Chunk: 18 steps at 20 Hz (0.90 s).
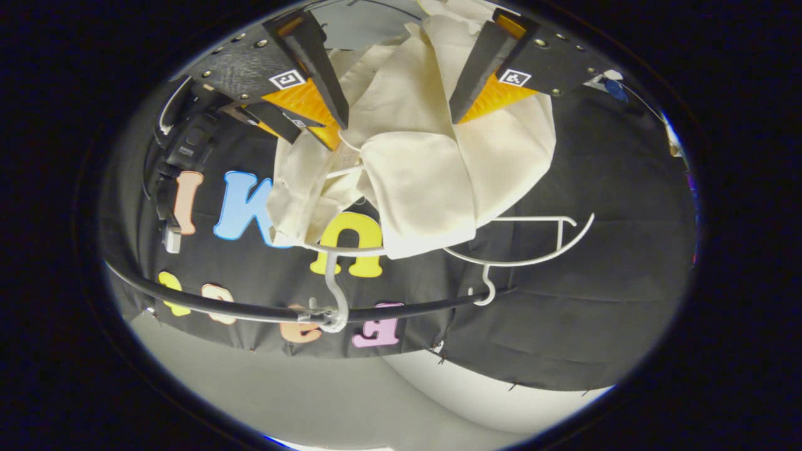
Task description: Grasp the clothes on the hanger with both hands and then place them into the laundry hamper below.
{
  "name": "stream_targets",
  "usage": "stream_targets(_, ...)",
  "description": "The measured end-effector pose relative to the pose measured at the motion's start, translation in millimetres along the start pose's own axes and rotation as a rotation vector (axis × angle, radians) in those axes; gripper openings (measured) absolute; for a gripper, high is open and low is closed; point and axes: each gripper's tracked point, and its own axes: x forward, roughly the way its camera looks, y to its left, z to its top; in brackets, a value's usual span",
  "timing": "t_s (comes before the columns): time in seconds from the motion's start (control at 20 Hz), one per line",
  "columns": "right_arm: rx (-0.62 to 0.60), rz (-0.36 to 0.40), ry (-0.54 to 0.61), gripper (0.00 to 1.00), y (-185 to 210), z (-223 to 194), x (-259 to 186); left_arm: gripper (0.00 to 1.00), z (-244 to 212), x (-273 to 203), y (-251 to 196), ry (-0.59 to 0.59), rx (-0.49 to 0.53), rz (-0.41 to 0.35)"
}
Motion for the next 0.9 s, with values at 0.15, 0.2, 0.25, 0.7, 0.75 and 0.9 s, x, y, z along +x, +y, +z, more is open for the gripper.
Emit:
stream_targets(0.15, 0.011, 0.025, 0.002, 0.98, 2.7, 0.5, -0.2, 0.94, 4.2, 4.5, 4.1, -0.004, -0.001, -0.006)
stream_targets(0.2, 0.004, 0.040, 0.002, 0.93, 4.8, 0.2, -0.2, 0.94, 7.3, 3.4, 7.1, -0.011, -0.007, -0.012)
stream_targets(0.25, -0.006, 0.060, 0.004, 0.82, 7.4, 0.7, 1.5, 0.94, 11.6, 2.2, 11.1, -0.018, -0.025, -0.025)
stream_targets(0.7, -0.094, 0.121, 0.027, 0.61, 18.0, -10.5, 5.4, 0.95, 32.4, -1.7, 3.5, 0.030, -0.191, -0.228)
stream_targets(0.75, -0.104, 0.121, 0.032, 0.61, 17.1, -13.5, 6.7, 0.95, 41.1, -3.0, 4.8, 0.019, -0.215, -0.234)
stream_targets(0.9, -0.123, 0.102, 0.023, 0.61, 11.6, -13.6, 8.7, 0.94, 45.1, 14.0, 17.5, 0.046, -0.171, -0.164)
